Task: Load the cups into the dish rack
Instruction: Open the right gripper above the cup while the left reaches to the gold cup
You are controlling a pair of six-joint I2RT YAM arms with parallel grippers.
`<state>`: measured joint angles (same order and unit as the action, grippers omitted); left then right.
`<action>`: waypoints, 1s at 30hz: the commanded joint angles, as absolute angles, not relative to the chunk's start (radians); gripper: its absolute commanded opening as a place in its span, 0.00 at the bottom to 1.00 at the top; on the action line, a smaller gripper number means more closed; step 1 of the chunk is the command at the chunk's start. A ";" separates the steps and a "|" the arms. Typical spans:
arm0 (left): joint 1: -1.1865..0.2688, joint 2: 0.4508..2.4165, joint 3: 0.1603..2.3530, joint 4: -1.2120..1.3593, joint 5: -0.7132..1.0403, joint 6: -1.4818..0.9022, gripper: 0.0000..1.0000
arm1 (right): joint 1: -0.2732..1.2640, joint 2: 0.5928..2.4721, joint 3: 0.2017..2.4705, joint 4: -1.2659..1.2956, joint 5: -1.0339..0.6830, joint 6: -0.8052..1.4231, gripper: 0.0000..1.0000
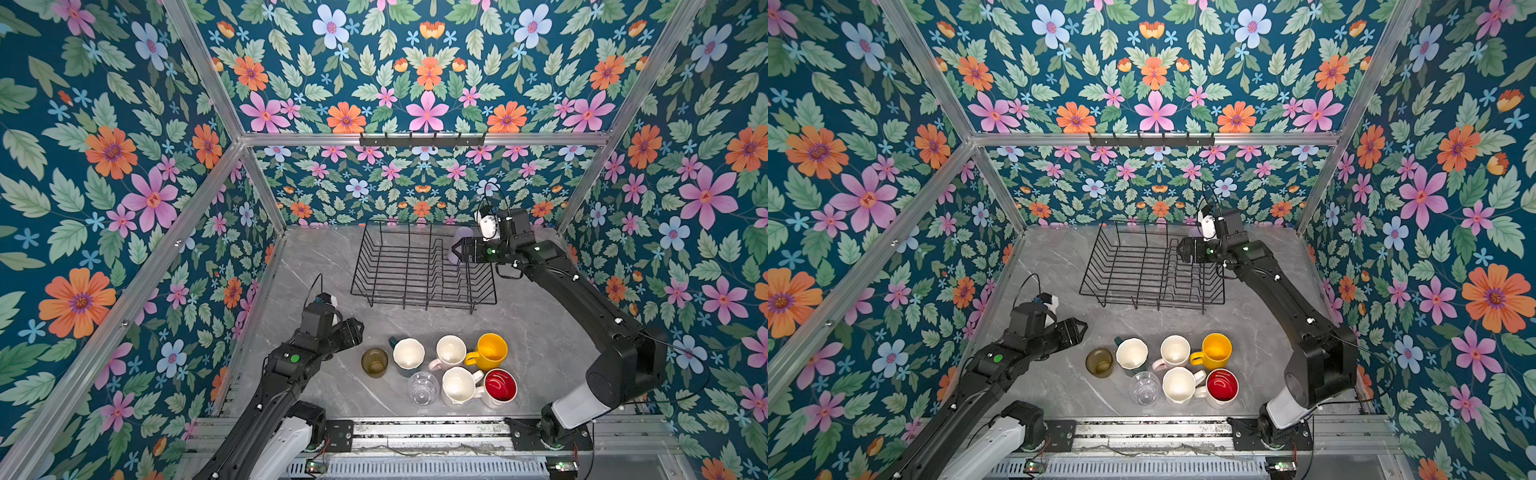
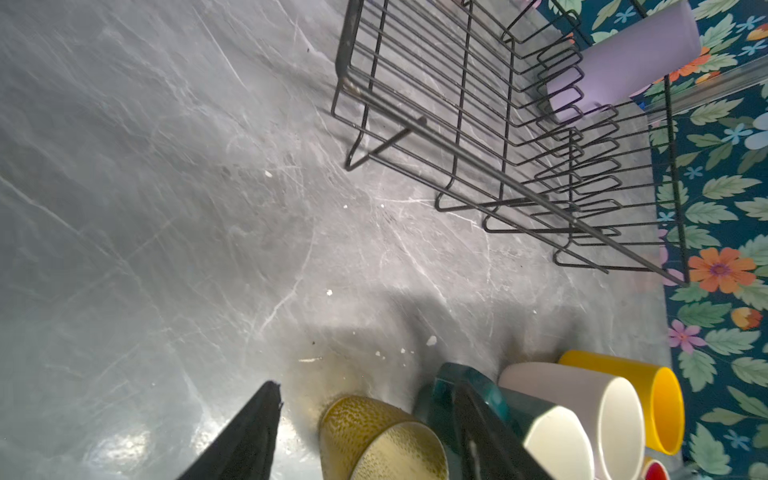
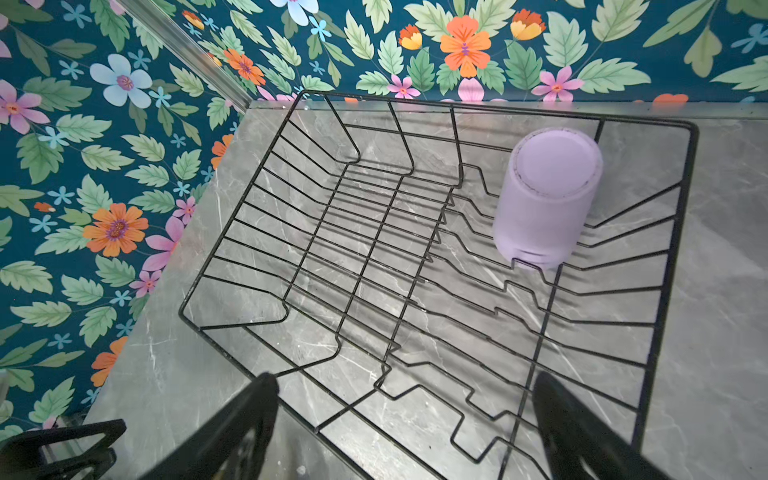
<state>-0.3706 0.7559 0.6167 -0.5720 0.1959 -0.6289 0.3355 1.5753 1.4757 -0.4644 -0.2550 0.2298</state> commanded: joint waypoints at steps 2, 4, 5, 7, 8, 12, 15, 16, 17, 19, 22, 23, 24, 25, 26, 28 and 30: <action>-0.401 0.778 0.648 -0.681 0.226 -0.672 0.61 | 0.336 1.568 1.475 -0.447 -0.263 0.228 0.95; -0.431 0.776 0.656 -0.710 0.195 -0.677 0.61 | 0.336 1.564 1.474 -0.461 -0.261 0.219 0.95; -0.445 0.778 0.660 -0.725 0.178 -0.681 0.61 | 0.336 1.559 1.468 -0.461 -0.258 0.218 0.95; -0.473 0.783 0.662 -0.747 0.166 -0.687 0.61 | 0.336 1.550 1.458 -0.456 -0.256 0.221 0.95; -0.488 0.788 0.661 -0.754 0.163 -0.693 0.60 | 0.336 1.548 1.456 -0.458 -0.260 0.221 0.95; -0.552 0.805 0.649 -0.762 0.130 -0.720 0.59 | 0.336 1.534 1.430 -0.440 -0.262 0.231 0.95; -0.590 0.835 0.647 -0.775 0.110 -0.731 0.56 | 0.336 1.536 1.426 -0.441 -0.277 0.238 0.95; -0.603 0.844 0.645 -0.769 0.109 -0.736 0.55 | 0.337 1.534 1.424 -0.442 -0.278 0.237 0.95; -0.618 0.854 0.641 -0.762 0.105 -0.737 0.53 | 0.336 1.531 1.420 -0.439 -0.277 0.236 0.95; -0.640 0.876 0.635 -0.757 0.089 -0.738 0.50 | 0.336 1.526 1.405 -0.425 -0.276 0.242 0.95; -0.659 0.908 0.625 -0.757 0.078 -0.745 0.45 | 0.340 1.524 1.410 -0.437 -0.290 0.242 0.94; -0.664 0.913 0.620 -0.746 0.078 -0.747 0.44 | 0.344 1.520 1.406 -0.440 -0.285 0.238 0.95; -0.666 0.918 0.618 -0.741 0.078 -0.747 0.44 | 0.345 1.512 1.398 -0.435 -0.281 0.237 0.95; -0.666 0.921 0.620 -0.739 0.073 -0.748 0.43 | 0.346 1.507 1.391 -0.430 -0.279 0.240 0.95; -0.667 0.926 0.624 -0.739 0.068 -0.747 0.40 | 0.345 1.501 1.386 -0.424 -0.282 0.243 0.95; -0.668 0.931 0.625 -0.736 0.060 -0.753 0.35 | 0.347 1.493 1.385 -0.426 -0.287 0.243 0.95; -0.669 0.939 0.620 -0.722 0.060 -0.751 0.31 | 0.347 1.481 1.374 -0.422 -0.286 0.239 0.95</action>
<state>-0.6674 0.9318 0.6212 -0.7372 0.0803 -0.7513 0.3450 1.4963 1.3823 -0.4557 -0.2836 0.2356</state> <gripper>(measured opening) 0.313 0.945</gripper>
